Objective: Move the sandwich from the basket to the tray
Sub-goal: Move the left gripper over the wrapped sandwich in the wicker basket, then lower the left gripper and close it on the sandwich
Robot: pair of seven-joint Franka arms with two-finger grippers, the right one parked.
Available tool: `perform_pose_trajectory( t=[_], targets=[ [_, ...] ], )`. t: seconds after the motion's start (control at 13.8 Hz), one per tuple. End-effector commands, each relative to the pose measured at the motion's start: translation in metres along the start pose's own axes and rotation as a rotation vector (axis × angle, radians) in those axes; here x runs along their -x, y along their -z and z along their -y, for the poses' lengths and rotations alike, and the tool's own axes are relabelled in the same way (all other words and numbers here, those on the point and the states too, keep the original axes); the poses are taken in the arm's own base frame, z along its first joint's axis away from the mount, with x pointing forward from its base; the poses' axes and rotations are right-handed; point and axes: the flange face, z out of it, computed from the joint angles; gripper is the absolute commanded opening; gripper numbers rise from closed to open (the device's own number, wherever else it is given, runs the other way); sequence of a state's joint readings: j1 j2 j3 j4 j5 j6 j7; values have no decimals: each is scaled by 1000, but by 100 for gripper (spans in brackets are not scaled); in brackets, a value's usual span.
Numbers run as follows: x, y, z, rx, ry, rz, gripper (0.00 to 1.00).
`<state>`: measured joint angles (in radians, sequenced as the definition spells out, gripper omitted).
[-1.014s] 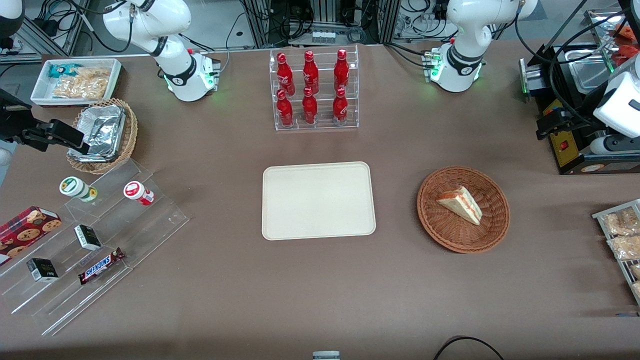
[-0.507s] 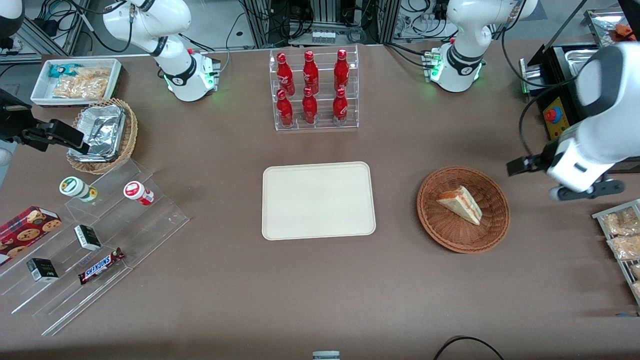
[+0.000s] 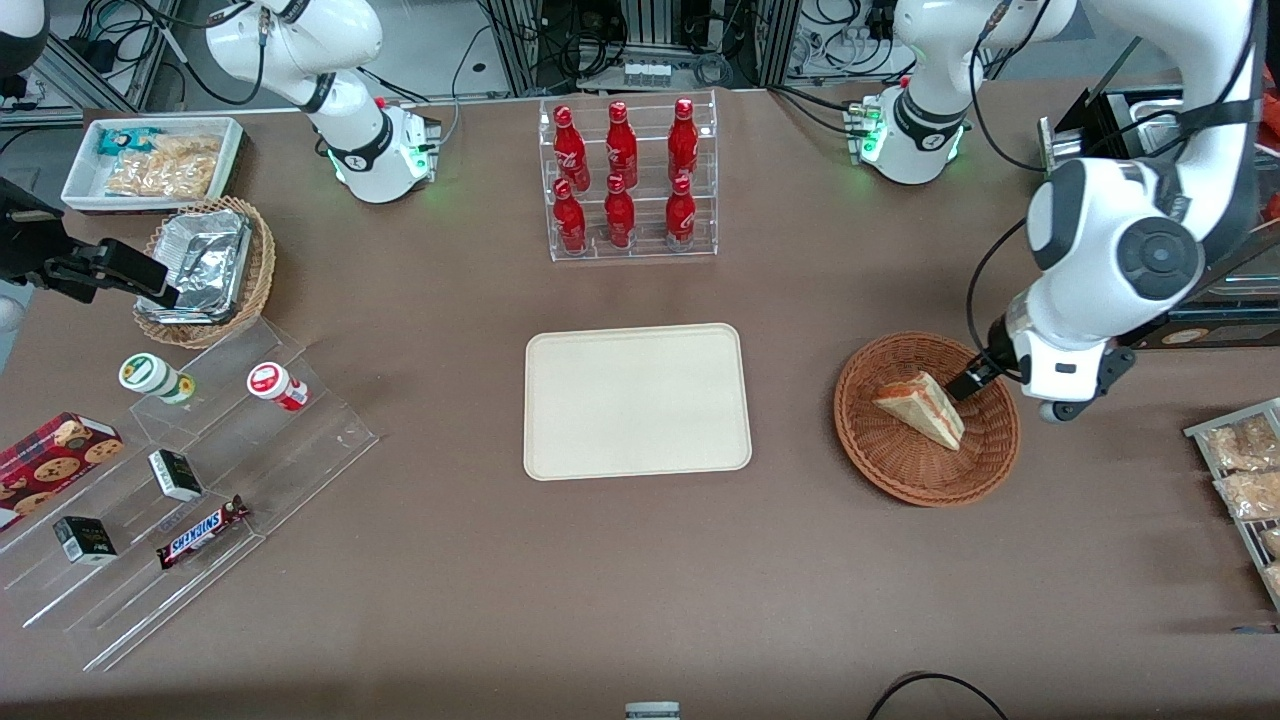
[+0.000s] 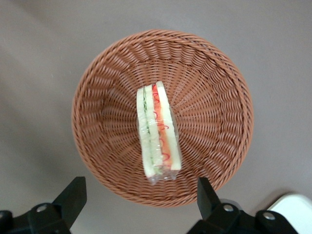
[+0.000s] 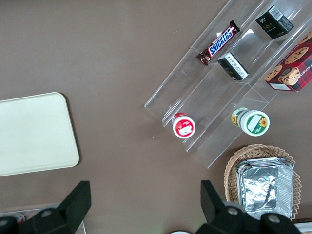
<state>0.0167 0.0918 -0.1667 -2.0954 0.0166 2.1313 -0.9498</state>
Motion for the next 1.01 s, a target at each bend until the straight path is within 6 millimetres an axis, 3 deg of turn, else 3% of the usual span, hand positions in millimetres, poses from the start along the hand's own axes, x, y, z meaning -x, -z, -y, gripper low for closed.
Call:
perform_pose_trajectory(
  t=[0.0, 0.22, 0.65, 0.94],
  targets=[
    [27, -16, 4, -4, 135, -23, 100],
    [26, -31, 2, 10, 244, -24, 100],
    [22, -77, -6, 27, 249, -10, 100],
    [20, -95, -7, 22, 251, 1, 100]
  ],
)
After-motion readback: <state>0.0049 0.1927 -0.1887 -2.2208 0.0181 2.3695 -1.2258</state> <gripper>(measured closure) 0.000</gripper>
